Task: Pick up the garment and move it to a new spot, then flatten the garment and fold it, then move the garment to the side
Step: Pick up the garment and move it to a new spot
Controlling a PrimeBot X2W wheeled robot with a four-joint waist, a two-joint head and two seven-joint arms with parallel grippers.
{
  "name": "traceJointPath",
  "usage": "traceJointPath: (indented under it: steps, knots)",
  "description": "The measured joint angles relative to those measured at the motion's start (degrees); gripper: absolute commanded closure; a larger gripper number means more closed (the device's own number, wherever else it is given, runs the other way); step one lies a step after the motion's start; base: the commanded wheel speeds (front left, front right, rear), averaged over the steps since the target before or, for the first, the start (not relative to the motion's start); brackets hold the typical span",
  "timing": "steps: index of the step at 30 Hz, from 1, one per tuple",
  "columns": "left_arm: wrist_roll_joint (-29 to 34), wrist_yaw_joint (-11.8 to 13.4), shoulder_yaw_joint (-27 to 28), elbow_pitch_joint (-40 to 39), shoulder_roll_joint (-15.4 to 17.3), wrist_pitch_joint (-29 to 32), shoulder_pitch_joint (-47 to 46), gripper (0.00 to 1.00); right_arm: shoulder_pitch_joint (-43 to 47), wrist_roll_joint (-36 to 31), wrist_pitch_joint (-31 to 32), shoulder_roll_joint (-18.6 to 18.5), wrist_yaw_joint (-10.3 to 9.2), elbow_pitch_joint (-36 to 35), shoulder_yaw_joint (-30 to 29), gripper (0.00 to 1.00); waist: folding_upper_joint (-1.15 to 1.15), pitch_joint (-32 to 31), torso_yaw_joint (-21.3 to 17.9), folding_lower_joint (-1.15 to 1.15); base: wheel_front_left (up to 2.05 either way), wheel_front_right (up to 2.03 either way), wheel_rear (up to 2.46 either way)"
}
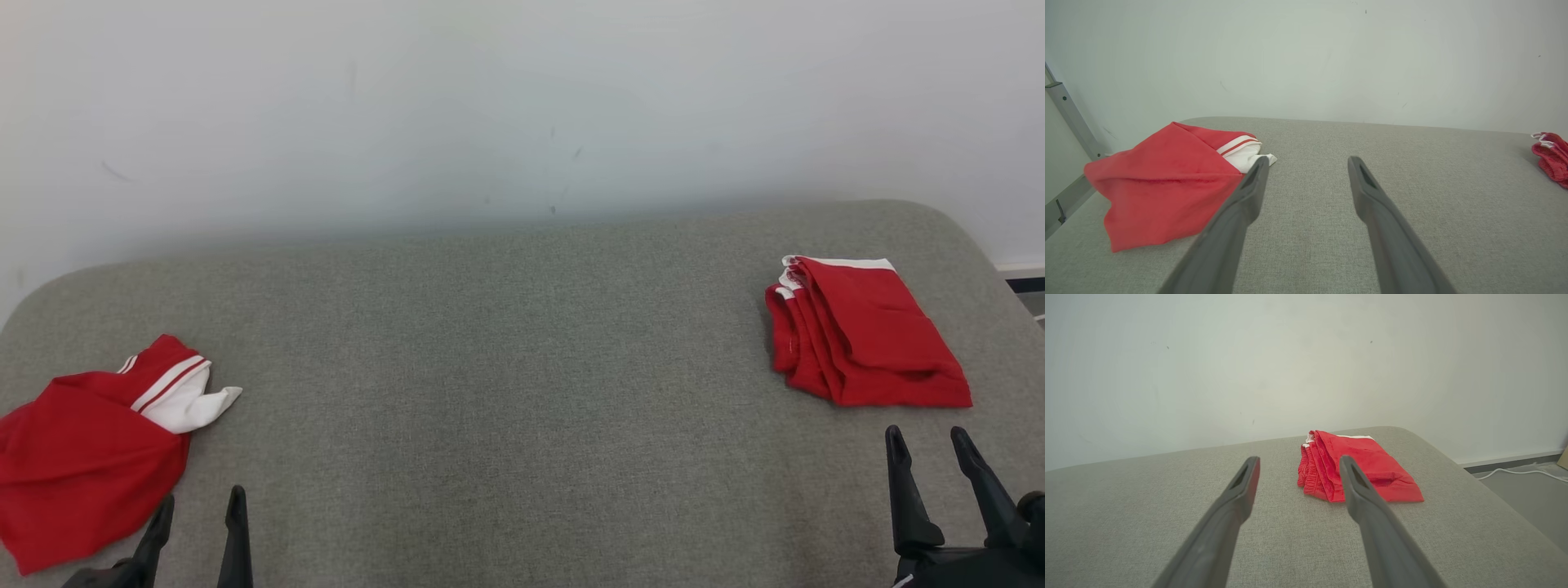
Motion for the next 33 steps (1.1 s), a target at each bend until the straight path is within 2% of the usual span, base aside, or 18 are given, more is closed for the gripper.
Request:
traceJointPath:
  steps: [19,33]
  knots:
    - [0.1,0.0,-0.3,-0.4,0.0,1.5,-0.1,0.0,0.7,-1.6,2.5,0.9,0.0,-1.6,-2.2,0.0,0.0,-0.1,1.6,0.0,0.0,0.0,0.0]
    - [1.5,0.0,-1.2,0.0,0.2,3.0,-1.7,0.0,2.1,-1.7,4.0,1.6,0.0,-2.1,-2.2,0.0,0.0,0.1,7.7,0.0,0.0,0.0,0.0]
